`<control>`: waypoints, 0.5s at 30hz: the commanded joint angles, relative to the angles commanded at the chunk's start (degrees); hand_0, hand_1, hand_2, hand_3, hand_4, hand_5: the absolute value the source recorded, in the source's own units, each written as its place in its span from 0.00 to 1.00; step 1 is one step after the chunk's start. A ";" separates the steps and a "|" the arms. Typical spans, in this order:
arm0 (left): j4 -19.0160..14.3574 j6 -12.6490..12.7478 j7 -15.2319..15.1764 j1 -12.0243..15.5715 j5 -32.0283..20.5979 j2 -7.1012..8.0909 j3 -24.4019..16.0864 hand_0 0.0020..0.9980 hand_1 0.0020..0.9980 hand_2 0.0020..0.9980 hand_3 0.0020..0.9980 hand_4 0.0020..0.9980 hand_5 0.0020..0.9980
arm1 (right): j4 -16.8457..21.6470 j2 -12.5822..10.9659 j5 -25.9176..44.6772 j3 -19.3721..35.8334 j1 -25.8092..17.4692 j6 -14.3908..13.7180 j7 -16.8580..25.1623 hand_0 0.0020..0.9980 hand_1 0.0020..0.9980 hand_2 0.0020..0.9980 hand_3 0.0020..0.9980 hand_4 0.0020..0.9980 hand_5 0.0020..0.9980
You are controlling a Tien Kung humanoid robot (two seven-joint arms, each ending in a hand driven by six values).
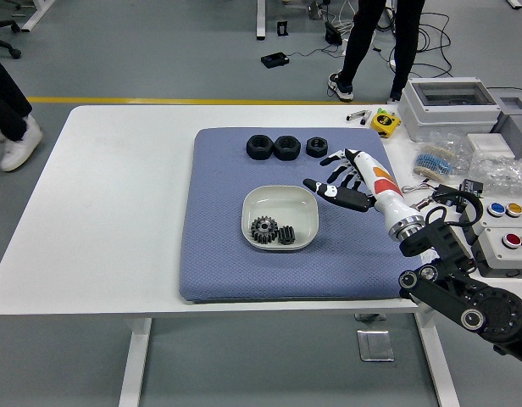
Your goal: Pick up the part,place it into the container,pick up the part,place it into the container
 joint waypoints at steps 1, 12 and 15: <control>-0.01 0.00 0.04 0.02 0.12 -0.02 -0.04 0.62 0.59 0.69 0.60 0.58 0.59 | 0.79 -0.48 2.61 0.77 -0.61 1.79 1.00 0.35 0.52 0.63 0.63 1.00 0.62; -0.05 -0.12 -0.14 0.04 -0.21 -0.19 0.29 0.62 0.59 0.69 0.60 0.58 0.59 | 7.29 -2.86 28.49 8.23 -6.51 13.81 5.78 0.41 0.58 0.70 0.65 1.00 0.63; -0.05 -0.12 -0.16 0.09 -0.29 -0.25 0.32 0.62 0.59 0.69 0.60 0.58 0.59 | 8.06 -2.86 35.57 9.49 -7.92 15.62 6.87 0.42 0.60 0.71 0.65 1.00 0.62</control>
